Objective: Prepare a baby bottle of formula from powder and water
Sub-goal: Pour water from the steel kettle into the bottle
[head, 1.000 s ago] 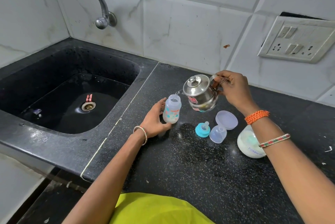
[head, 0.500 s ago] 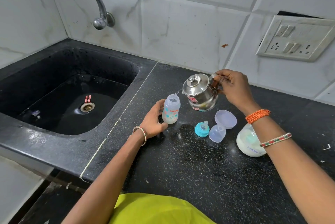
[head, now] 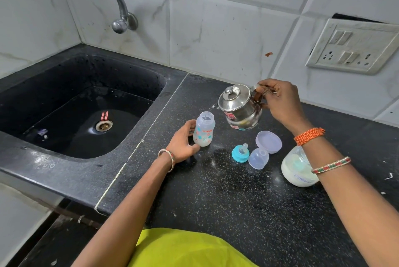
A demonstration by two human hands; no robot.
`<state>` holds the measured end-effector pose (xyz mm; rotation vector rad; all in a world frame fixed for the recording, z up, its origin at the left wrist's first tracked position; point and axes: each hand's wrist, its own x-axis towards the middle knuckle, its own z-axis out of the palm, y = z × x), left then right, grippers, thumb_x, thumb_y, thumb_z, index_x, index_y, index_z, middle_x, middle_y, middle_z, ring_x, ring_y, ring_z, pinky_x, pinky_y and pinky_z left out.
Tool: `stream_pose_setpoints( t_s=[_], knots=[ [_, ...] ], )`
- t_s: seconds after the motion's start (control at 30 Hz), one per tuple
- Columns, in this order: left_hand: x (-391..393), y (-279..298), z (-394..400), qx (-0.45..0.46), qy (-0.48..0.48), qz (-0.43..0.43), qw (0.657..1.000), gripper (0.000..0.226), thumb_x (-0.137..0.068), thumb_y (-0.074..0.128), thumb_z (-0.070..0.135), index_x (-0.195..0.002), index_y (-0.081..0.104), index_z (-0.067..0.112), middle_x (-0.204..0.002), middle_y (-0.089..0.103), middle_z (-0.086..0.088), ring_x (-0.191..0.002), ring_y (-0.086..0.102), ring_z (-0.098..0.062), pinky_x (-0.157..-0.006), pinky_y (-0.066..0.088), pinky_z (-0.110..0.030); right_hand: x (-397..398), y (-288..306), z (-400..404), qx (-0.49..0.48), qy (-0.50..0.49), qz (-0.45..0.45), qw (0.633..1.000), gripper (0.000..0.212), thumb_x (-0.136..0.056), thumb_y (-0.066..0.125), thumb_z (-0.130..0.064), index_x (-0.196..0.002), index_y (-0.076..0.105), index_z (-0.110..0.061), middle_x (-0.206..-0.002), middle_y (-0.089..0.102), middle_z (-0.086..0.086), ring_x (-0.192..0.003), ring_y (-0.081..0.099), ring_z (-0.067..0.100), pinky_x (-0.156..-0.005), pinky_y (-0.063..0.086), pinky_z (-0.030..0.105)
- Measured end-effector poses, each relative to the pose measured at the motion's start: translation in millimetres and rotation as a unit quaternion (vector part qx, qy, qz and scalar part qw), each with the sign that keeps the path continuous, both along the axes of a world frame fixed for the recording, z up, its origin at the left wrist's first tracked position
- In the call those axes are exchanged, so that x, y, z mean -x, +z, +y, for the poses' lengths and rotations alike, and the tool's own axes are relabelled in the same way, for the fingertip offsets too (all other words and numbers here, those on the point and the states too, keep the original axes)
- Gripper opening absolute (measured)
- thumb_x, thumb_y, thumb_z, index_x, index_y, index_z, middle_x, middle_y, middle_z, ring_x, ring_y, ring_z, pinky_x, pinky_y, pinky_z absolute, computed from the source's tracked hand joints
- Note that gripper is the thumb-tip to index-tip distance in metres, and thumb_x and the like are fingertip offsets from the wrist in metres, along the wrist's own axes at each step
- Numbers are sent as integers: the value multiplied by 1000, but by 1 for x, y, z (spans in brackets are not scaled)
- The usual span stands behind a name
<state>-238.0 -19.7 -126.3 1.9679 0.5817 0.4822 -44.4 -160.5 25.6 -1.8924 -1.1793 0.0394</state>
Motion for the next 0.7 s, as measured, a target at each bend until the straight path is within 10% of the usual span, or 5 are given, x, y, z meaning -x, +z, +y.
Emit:
stream_pose_setpoints(
  t_s=[0.7],
  knots=[
    [-2, -5, 2, -13, 6, -10, 1000, 73, -66, 63, 24, -133, 37, 12, -126, 53, 0, -113, 51, -9, -96, 38, -13, -2, 7, 3, -5, -8, -18, 1000, 24, -92, 59, -18, -110, 68, -4, -100, 70, 10, -95, 67, 25, -83, 57, 48]
  ],
)
